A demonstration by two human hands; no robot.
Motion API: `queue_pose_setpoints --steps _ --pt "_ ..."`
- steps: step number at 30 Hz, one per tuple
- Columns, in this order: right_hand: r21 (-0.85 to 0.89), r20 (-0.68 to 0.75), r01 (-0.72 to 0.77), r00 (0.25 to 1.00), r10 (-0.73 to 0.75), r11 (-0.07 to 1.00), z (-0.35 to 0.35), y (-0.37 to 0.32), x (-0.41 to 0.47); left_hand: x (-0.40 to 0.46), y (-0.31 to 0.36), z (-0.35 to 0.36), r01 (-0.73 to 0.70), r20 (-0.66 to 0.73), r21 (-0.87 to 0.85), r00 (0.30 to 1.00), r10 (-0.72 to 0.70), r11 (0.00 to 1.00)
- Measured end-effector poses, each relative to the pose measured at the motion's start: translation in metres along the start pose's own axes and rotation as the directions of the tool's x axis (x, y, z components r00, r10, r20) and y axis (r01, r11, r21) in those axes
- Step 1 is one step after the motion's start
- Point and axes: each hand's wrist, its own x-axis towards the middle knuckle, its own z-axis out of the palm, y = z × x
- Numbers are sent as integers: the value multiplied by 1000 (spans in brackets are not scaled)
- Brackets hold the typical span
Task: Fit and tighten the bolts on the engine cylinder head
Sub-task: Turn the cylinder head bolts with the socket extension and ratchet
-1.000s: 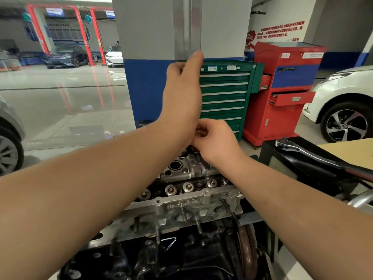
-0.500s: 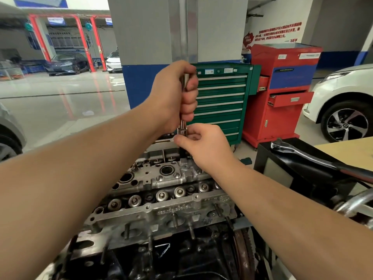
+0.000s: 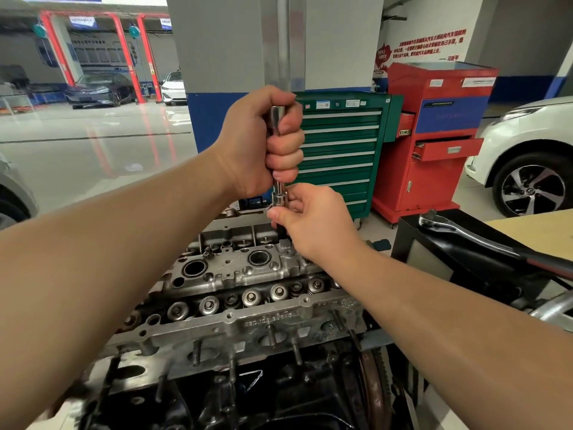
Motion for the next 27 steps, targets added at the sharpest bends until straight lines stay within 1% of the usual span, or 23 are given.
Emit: queue_pose_setpoints --steps 3,6,8,10,12,15,17,20,22,25,27 --pt "60 10 -16 1000 15 998 -2 1 0 -4 -3 2 -43 -1 8 999 43 999" --pt "103 3 -11 1000 11 995 -2 1 -1 -9 -6 4 -118 -36 82 992 121 990" --pt "97 -2 9 1000 -9 995 -2 0 -2 -16 -7 -3 -167 -127 213 972 197 963" --pt "105 -14 25 1000 -23 994 -2 -1 -2 -26 -6 -15 -192 -211 379 935 286 905" --pt "151 -34 32 999 -27 988 -3 -1 -3 -38 -6 -30 -183 -272 455 903 331 871" --pt "232 -34 26 999 -19 972 -5 -4 -6 -55 -11 -51 -100 -365 496 877 311 862" --pt "252 -30 37 999 -31 967 -5 -8 -8 -63 -19 -62 -56 -403 475 874 273 878" --pt "218 7 87 996 -91 972 -2 -18 -10 -71 -33 -75 -13 -441 443 867 231 896" --pt "212 37 113 992 -123 971 3 -26 -11 -72 -41 -82 27 -463 458 860 213 888" --pt "269 63 136 985 -158 953 15 -39 -11 -69 -49 -86 80 -473 474 863 177 877" --pt "321 89 136 981 -173 937 24 -47 -10 -67 -51 -86 72 -471 454 865 171 888"
